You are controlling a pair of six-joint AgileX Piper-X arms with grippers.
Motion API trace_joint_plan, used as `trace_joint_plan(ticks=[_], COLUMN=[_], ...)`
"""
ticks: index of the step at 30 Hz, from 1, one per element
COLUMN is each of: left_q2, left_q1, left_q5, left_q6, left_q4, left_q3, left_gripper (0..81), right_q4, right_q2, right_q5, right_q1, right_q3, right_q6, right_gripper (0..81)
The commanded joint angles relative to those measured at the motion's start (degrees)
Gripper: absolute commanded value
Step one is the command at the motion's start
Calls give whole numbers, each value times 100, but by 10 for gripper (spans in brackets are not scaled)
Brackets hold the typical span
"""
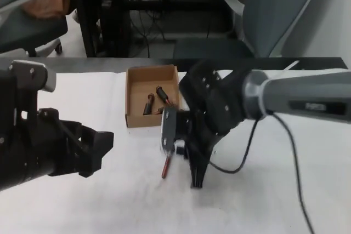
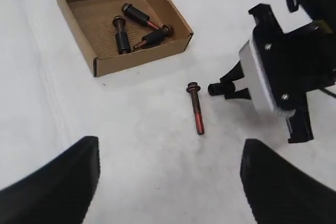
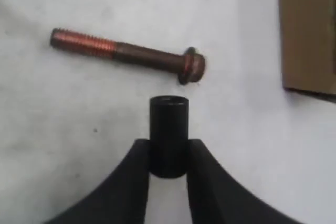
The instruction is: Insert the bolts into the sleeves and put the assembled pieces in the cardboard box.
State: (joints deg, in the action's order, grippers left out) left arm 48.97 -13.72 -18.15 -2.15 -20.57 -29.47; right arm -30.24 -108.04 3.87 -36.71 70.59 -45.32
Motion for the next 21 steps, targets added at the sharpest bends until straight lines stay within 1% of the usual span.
trace_joint_plan(ticks=[1, 4, 6, 7, 10, 14, 16, 18, 20, 21], left_q2=[22, 386, 786, 1000, 1573, 2335, 2781, 3199, 3611, 3829], left_q1=[-85, -308, -490, -625, -1059, -1574, -1711, -1765, -1779, -1775], left_q5=[-132, -195, -457, -470, -470, -191, -115, -116, -43, 108], left_q6=[16, -452, -615, -683, -667, -647, -647, -632, -394, -243], left_q4=[39, 50, 50, 22, 99, 317, 322, 179, -106, -301], left_q3=[-10, -10, -23, -51, -293, -884, -1298, -1693, -2124, -2335], left_gripper=[700, 700, 700, 700, 700, 700, 700, 700, 700, 700], right_q4=[-23, -28, -30, -30, -215, -750, -1072, -1296, -1437, -1492], right_q2=[748, 1460, 2038, 2338, 3249, 4416, 4915, 5367, 5724, 5902], right_q5=[-81, -163, -162, -162, -191, -206, -206, -206, -206, -206], right_q1=[94, 96, 18, -17, -161, -397, -494, -556, -568, -568], right_q3=[52, -136, -366, -519, -962, -1272, -1289, -1289, -1289, -1289], right_q6=[1278, 2204, 2581, 2847, 3689, 4248, 4460, 4632, 4888, 4986], right_gripper=[4, 4, 4, 4, 4, 4, 4, 4, 4, 4])
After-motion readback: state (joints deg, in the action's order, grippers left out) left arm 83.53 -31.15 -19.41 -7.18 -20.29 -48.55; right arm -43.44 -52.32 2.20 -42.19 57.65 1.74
